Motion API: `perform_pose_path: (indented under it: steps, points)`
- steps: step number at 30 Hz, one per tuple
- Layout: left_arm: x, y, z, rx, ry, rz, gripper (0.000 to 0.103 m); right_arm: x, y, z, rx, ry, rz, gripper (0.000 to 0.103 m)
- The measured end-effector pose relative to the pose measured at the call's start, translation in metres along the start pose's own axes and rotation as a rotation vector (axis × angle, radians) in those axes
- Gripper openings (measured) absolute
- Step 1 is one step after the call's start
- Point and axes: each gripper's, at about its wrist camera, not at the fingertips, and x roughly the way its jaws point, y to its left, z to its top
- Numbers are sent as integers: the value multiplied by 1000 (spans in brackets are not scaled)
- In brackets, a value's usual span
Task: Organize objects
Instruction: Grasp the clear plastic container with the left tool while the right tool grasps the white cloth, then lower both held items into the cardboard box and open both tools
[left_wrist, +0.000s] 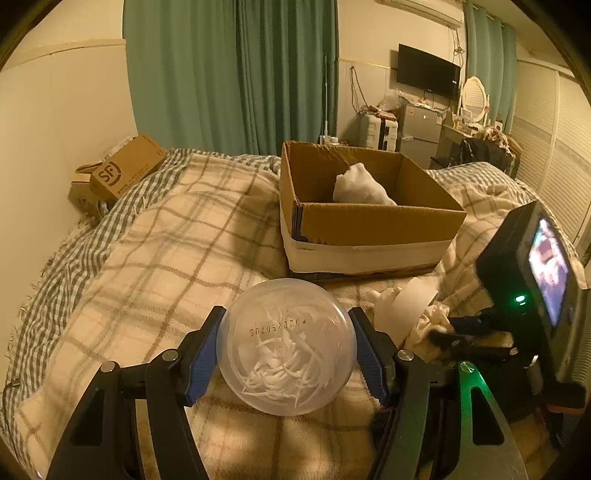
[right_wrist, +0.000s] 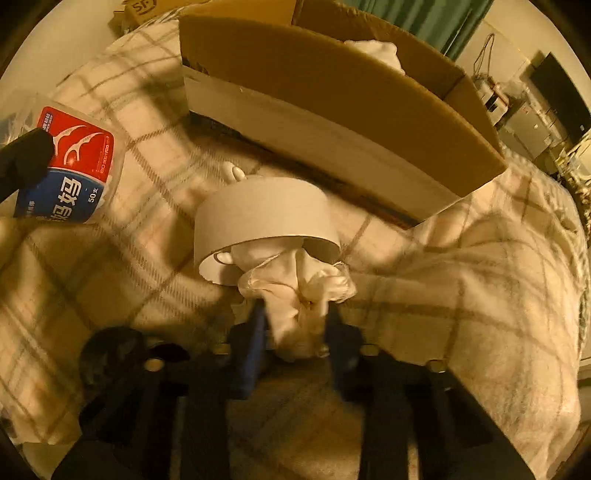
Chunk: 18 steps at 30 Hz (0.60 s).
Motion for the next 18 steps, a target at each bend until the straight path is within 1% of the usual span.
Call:
perform_pose_path:
  steps: [3, 6, 10, 14, 18]
  points:
    - [-9, 1, 4, 2, -15, 3, 68, -25, -7, -2, 34, -87, -39, 11]
    - [-21, -1, 12, 5, -43, 6, 68, -63, -19, -3, 73, -175, -48, 10]
    - [-41, -5, 30, 19, -106, 14, 68, -109, -29, 7, 97, -272, -59, 9]
    - [-56, -13, 57, 44, -175, 8, 67, -154, -43, 22, 116, -368, -45, 9]
    - [-60, -22, 87, 69, -224, 0, 67, -184, -49, 41, 108, -435, -62, 9]
